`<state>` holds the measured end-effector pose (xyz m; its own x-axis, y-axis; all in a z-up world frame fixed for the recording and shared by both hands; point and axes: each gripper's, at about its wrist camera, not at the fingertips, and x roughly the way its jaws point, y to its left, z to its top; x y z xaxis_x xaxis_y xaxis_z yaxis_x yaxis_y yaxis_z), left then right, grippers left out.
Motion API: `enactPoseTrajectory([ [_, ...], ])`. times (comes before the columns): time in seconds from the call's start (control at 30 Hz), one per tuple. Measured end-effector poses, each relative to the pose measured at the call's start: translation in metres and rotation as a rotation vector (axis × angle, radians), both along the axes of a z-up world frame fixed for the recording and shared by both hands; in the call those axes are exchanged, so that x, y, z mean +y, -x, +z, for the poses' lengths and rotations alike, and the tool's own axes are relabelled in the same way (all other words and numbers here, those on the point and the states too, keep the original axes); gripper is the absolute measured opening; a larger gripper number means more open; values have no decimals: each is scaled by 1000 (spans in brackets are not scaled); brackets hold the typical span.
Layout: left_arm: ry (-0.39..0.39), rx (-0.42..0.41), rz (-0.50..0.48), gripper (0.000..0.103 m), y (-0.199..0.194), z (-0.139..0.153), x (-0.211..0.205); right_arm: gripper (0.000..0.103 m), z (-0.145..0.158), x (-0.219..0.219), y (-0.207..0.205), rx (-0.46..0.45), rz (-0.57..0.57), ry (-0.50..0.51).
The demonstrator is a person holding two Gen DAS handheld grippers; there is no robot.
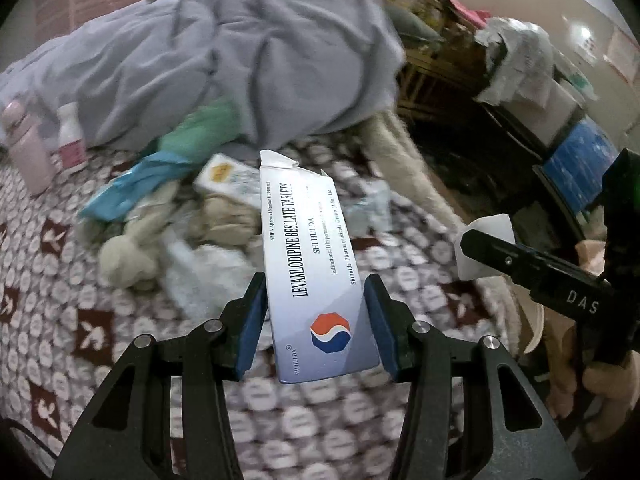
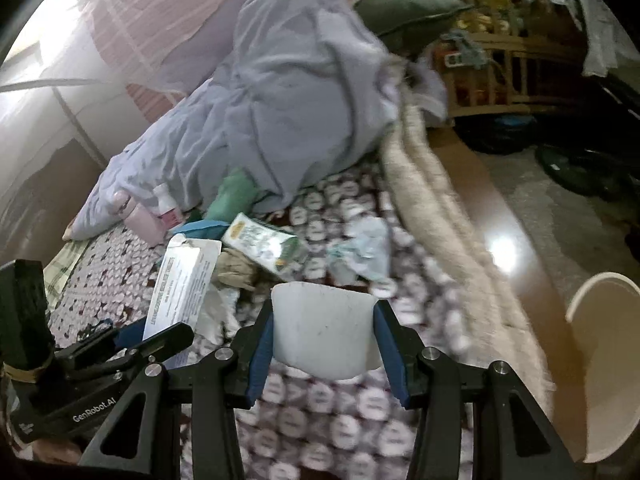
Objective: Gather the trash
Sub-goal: 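Carry both items over the white bucket and open both tools to drop them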
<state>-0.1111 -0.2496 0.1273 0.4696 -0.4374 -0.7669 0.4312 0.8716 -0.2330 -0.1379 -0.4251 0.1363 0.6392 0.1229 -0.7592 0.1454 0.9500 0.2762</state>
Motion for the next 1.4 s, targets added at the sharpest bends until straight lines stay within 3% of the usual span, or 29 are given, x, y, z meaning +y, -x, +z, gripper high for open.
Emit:
enactPoseTrajectory([
  [0.6, -19, -1, -248, 47, 29, 2, -139, 47, 10, -111, 77, -8, -241, 52],
  [1.2, 16, 114, -518, 48, 52, -23, -280, 47, -28, -229, 144, 85, -533, 16],
  [1.4, 51, 152, -562, 49, 54, -33, -309, 57, -32, -250, 152, 78, -623, -7],
])
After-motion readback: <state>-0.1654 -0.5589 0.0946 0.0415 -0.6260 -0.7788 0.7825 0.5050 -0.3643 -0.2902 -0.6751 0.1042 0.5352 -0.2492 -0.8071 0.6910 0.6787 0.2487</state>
